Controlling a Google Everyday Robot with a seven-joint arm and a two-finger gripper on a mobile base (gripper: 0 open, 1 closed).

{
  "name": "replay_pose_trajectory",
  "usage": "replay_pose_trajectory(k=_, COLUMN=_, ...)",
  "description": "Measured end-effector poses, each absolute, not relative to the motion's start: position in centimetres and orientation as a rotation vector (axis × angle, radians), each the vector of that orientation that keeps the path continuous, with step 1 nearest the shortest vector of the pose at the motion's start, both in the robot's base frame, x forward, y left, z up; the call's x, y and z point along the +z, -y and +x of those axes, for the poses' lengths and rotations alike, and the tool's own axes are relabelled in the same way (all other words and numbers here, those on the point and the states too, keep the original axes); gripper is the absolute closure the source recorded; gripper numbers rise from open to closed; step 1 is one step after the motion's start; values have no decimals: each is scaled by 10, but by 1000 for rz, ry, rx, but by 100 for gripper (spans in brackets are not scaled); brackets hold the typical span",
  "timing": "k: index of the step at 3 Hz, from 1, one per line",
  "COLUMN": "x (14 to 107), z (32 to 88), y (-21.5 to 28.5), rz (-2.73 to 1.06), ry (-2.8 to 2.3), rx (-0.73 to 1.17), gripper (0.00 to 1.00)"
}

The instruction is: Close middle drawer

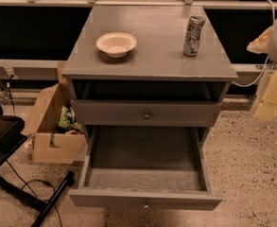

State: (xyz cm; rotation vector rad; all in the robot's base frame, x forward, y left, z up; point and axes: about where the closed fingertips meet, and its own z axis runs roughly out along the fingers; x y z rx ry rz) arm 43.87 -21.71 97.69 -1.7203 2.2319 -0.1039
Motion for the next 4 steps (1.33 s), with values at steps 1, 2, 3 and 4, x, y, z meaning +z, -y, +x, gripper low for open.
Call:
replay_pose_trajectory(k=1, x=977, z=439, y=217, rz=-1717, ry=-2232, rx=-108, gripper=0)
replay_pose_trajectory(k=2, x=944, z=428, y=219, rz=-1690, ry=-2257, rx=-46, gripper=0)
replay_pose_trajectory(k=3, x=885, z=403, y=214, rz=-1590, ry=-2253, rx=96, gripper=0)
replay_pose_trajectory(k=4, x=795, z=390, y=205, rz=-1512, ry=-2276, rx=254, gripper=0)
